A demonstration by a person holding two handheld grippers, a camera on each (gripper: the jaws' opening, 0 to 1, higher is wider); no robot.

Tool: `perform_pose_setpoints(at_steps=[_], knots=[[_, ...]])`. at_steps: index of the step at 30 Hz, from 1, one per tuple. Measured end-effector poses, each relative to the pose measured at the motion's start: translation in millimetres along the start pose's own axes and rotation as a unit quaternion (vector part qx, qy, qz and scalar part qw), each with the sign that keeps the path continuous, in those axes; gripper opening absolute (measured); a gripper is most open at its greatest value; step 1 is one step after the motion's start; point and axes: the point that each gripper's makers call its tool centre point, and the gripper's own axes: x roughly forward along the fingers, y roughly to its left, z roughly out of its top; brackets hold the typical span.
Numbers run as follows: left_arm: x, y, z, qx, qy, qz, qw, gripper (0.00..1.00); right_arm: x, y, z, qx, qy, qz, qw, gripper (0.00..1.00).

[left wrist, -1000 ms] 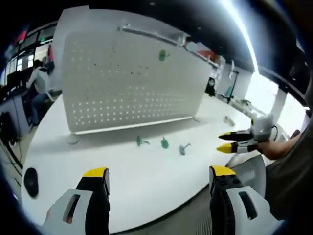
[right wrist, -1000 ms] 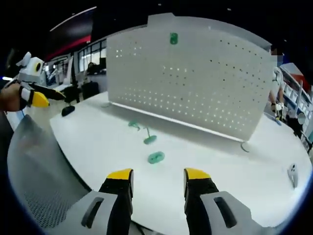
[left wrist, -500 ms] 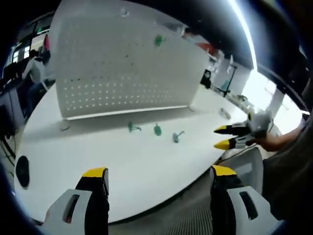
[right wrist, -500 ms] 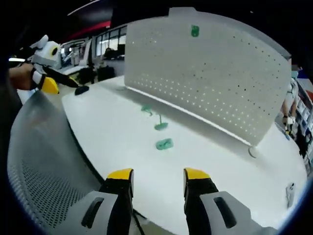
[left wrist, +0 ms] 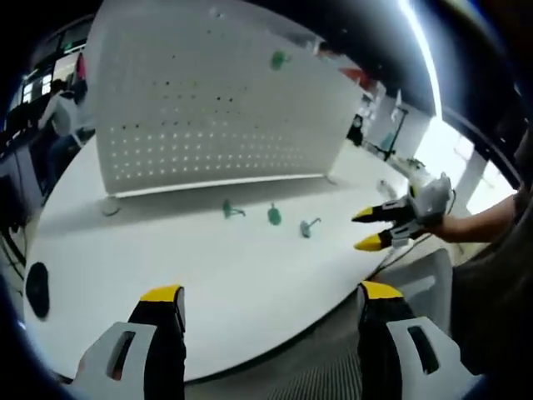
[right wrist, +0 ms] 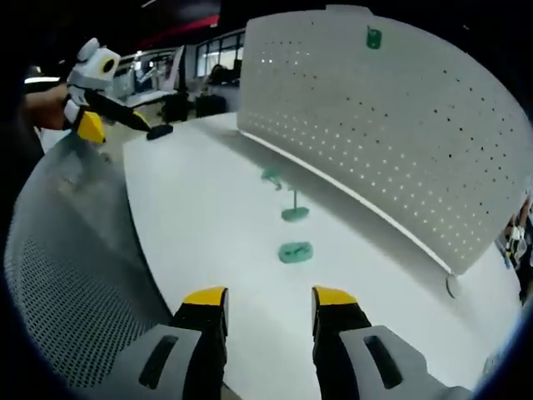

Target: Insert the hook assembly into the mounting plate slot until the hook locks in place.

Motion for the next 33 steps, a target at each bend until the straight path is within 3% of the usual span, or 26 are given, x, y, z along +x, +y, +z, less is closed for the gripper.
perform_pose_setpoints(at_steps=[3, 7, 16, 25, 33], knots=[[0.5, 1.4, -1.4, -0.002, 0.003, 0.000, 1.0000, 0.87, 11.9, -2.3, 1.1, 0.002, 0.009, 0.018, 0.9998, 0.39], [1.0, 6.2, -1.7, -0.006, 0.006, 0.002, 1.0000, 0.86, 25.7, -4.8, 1.4, -0.034, 0.027, 0.038, 0.9983, 0.38], [1.2, 15.3, -1.2, -0.017, 0.005, 0.010, 0.9998, 0.86, 56.8, -17.1, 4.9, -0.075, 0.052, 0.055, 0.9943, 0.37], [0.5, 23.6, -2.8, -0.030, 0.004, 0.019, 0.9994, 0.86, 74.8, -19.7, 8.5, -0.134, 0.074, 0.085, 0.9846, 0.35], [0.8, 27.8, -3.6, -0.039, -0.001, 0.023, 0.9990, 0.85, 78.0, -24.9, 7.5, -0.192, 0.087, 0.105, 0.9719, 0.21]])
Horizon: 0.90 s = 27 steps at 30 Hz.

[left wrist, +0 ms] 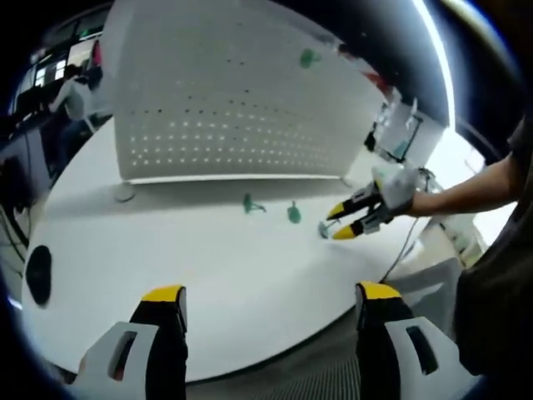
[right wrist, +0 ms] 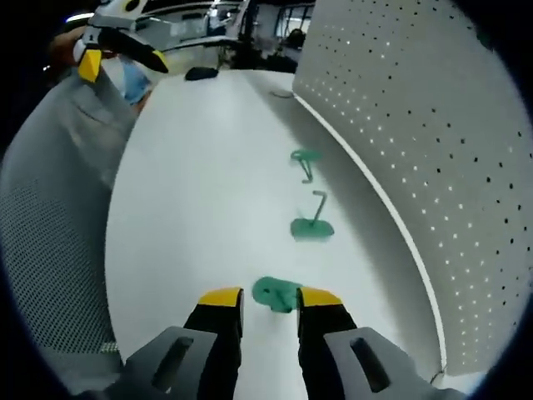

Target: Insert the hook assembly into the mounting plate slot until the hook locks in place.

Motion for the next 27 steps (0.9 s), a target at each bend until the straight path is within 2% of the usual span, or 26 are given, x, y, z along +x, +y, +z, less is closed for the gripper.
perform_pose_setpoints(at_steps=[2, 7, 16, 21, 25, 27], knots=[[-0.2, 0.9, 0.5, -0.001, -0.002, 0.001, 1.0000, 0.85, -0.9, -3.0, -0.5, -0.044, 0.006, -0.003, 0.9990, 0.16], [-0.2, 1.6, 0.3, -0.002, -0.002, 0.001, 1.0000, 0.84, -1.0, 1.5, -4.1, -0.084, 0.017, 0.014, 0.9963, 0.12], [-0.8, 3.3, 2.9, -0.003, -0.006, 0.002, 1.0000, 0.83, 1.7, 3.8, -1.0, -0.099, 0.022, 0.021, 0.9946, 0.06], [-1.0, 4.5, 3.8, -0.004, -0.008, 0.003, 1.0000, 0.83, 1.0, 1.1, 5.9, -0.080, 0.021, 0.015, 0.9965, 0.02], [-0.5, 2.8, 6.0, -0.003, -0.011, 0.001, 0.9999, 0.83, 3.8, -5.6, 6.5, -0.044, 0.024, 0.005, 0.9987, 0.00], [-0.5, 2.0, 7.8, -0.002, -0.013, 0.000, 0.9999, 0.83, 4.7, -4.8, 3.2, -0.004, 0.030, 0.004, 0.9995, 0.00]])
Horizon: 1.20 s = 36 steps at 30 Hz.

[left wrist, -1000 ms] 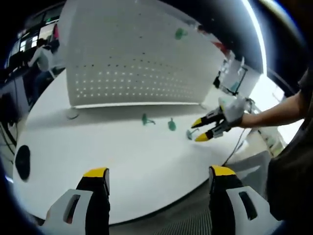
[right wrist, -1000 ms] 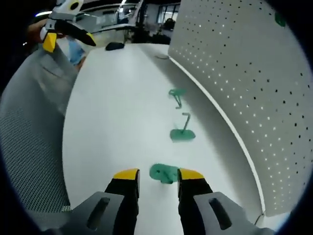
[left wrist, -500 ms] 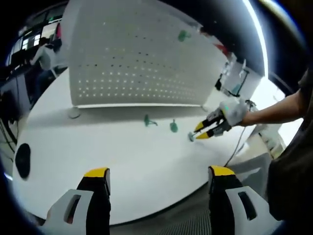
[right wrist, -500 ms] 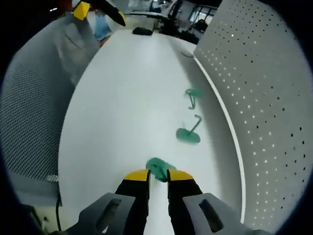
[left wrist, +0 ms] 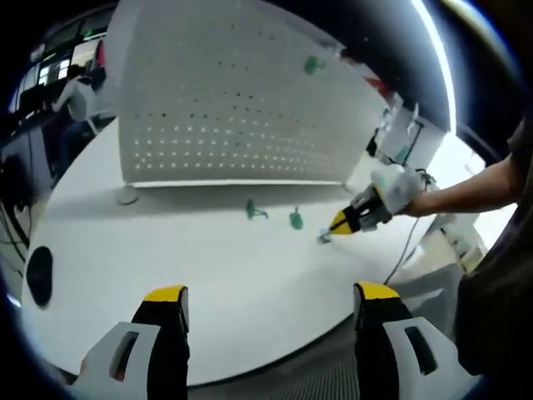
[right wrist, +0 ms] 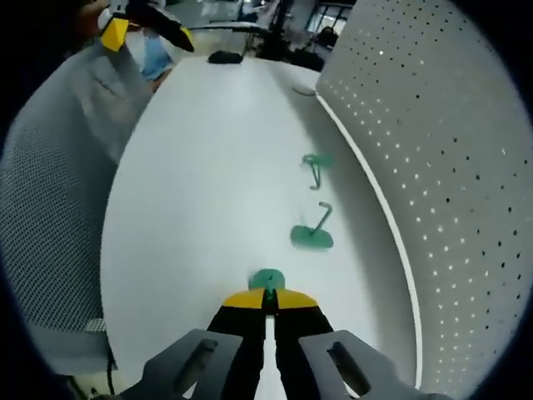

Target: Insert the hook assembly into the mounting plate slot until the hook locks in place.

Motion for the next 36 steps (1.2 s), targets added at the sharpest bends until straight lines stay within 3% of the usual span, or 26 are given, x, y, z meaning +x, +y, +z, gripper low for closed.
perform_pose_setpoints(at_steps=[7, 14, 24, 27, 33, 36], knots=[[-1.0, -0.7, 1.8, 0.002, -0.005, 0.000, 1.0000, 0.83, -5.7, -18.0, 9.6, 0.093, -0.038, -0.044, 0.9939, 0.00], [-3.8, -3.6, 6.2, 0.009, -0.015, -0.002, 0.9998, 0.86, -5.6, -24.6, 8.8, 0.142, -0.048, -0.059, 0.9870, 0.00], [-6.9, -8.9, 18.5, 0.025, -0.029, -0.003, 0.9992, 0.91, -13.6, -42.9, 20.2, 0.233, -0.088, -0.093, 0.9640, 0.00], [-7.4, -9.8, 22.9, 0.028, -0.035, -0.003, 0.9990, 0.92, -24.9, -52.7, 33.8, 0.253, -0.117, -0.109, 0.9540, 0.00], [-7.6, -12.9, 34.5, 0.036, -0.044, -0.003, 0.9984, 0.89, -48.4, -67.4, 62.7, 0.264, -0.160, -0.128, 0.9426, 0.00], [-7.4, -12.3, 43.1, 0.031, -0.053, -0.002, 0.9981, 0.85, -67.0, -72.2, 89.5, 0.278, -0.203, -0.134, 0.9293, 0.00]])
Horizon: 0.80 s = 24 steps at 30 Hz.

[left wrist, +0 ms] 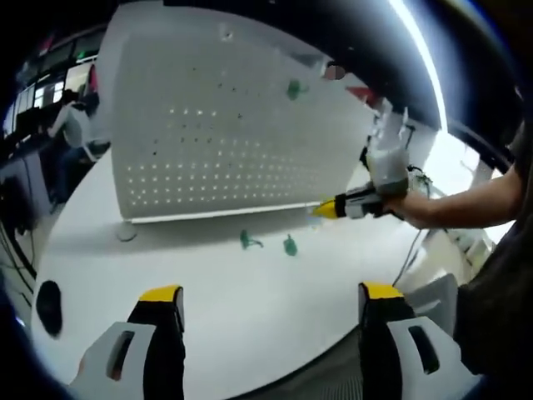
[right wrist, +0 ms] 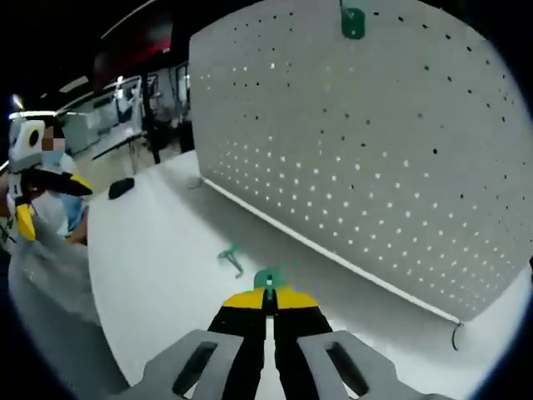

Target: Insert the hook assembly into the mounting plate slot until the hook locks in place.

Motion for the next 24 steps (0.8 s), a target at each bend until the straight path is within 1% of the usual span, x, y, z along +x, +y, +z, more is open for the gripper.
perform_pose_setpoints(at_steps=[2, 3, 4, 6, 9, 11, 16, 19, 22, 23, 24], knots=[[1.3, -1.5, 9.5, -0.015, -0.016, -0.007, 0.9997, 0.82, -4.2, 5.8, 13.0, -0.006, -0.016, 0.001, 0.9999, 0.00], [1.6, -1.8, 13.0, -0.020, -0.021, -0.009, 0.9995, 0.81, -7.3, 12.3, 22.7, -0.006, -0.029, 0.004, 0.9996, 0.00], [1.8, -1.2, 17.1, -0.023, -0.025, -0.009, 0.9994, 0.80, -9.6, 17.3, 28.4, -0.006, -0.036, 0.007, 0.9993, 0.00], [2.2, -0.5, 23.0, -0.022, -0.028, -0.007, 0.9993, 0.78, -14.3, 27.1, 37.9, -0.005, -0.049, 0.012, 0.9987, 0.00], [3.6, -1.1, 28.1, -0.012, -0.028, -0.008, 0.9995, 0.74, -21.4, 48.8, 52.6, 0.010, -0.072, 0.029, 0.9969, 0.00], [4.7, -1.0, 30.7, -0.009, -0.029, -0.009, 0.9995, 0.71, -25.7, 62.6, 58.0, 0.024, -0.079, 0.041, 0.9958, 0.00], [8.8, -3.1, 36.7, -0.018, -0.036, -0.016, 0.9991, 0.68, -36.7, 92.5, 69.0, 0.058, -0.100, 0.064, 0.9912, 0.00], [11.9, -7.2, 38.2, -0.023, -0.030, -0.022, 0.9990, 0.65, -42.1, 107.1, 73.7, 0.073, -0.110, 0.074, 0.9884, 0.00], [14.8, -11.5, 40.7, -0.021, -0.032, -0.028, 0.9989, 0.62, -46.7, 122.8, 79.3, 0.095, -0.122, 0.088, 0.9841, 0.00], [15.3, -12.4, 41.7, -0.020, -0.033, -0.029, 0.9988, 0.61, -47.1, 124.4, 79.7, 0.096, -0.122, 0.089, 0.9838, 0.00], [15.9, -13.9, 43.3, -0.019, -0.035, -0.032, 0.9987, 0.60, -49.1, 132.4, 81.7, 0.104, -0.126, 0.096, 0.9820, 0.00]])
